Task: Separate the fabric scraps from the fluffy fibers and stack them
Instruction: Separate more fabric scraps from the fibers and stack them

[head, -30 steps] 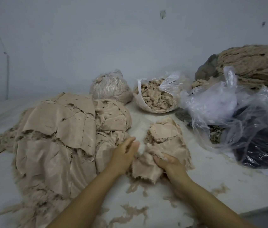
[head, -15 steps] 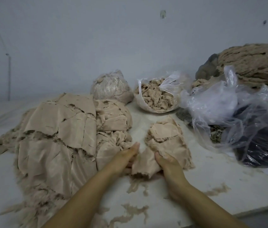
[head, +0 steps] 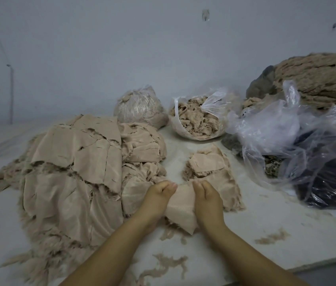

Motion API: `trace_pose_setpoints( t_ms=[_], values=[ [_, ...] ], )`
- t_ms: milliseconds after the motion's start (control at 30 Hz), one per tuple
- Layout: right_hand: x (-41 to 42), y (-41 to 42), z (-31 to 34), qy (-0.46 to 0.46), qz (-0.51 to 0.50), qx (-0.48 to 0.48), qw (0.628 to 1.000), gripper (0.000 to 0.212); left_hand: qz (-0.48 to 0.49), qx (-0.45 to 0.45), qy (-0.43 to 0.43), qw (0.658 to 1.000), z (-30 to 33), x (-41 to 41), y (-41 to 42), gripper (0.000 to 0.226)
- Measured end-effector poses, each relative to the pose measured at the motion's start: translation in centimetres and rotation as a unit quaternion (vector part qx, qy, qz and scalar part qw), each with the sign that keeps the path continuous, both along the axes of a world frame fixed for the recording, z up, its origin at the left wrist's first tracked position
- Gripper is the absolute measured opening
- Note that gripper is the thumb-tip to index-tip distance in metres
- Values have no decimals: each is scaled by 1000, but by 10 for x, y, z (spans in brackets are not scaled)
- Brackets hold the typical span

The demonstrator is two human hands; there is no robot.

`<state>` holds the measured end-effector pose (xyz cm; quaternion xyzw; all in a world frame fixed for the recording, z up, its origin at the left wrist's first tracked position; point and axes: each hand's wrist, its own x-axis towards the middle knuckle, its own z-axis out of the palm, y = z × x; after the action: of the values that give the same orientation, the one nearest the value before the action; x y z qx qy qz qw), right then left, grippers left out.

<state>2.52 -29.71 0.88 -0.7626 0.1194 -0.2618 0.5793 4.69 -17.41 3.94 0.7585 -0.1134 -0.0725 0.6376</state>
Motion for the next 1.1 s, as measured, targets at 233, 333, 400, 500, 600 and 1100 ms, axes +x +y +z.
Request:
trace_pose_setpoints(
  t_ms=[233,333,400,500,600,1100],
  values=[
    [6,-2,-6,17,-9,59,998,39,-8,3,29,1000,1,0,2,24],
    [9,-13,-10,56,-54,108,991,39,52,-41,72,995,7,7,15,24],
    [5,-20,-13,58,-67,79,993,39,83,-45,74,993,12,13,28,24],
    [-2,-12,-10,80,26,64,994,44,79,-47,72,993,16,16,32,25],
    [-10,0,-3,183,208,139,951,69,46,-67,74,994,16,16,23,22],
    [-9,-6,12,72,225,323,916,36,-21,-24,-23,999,22,17,-7,25]
  ],
)
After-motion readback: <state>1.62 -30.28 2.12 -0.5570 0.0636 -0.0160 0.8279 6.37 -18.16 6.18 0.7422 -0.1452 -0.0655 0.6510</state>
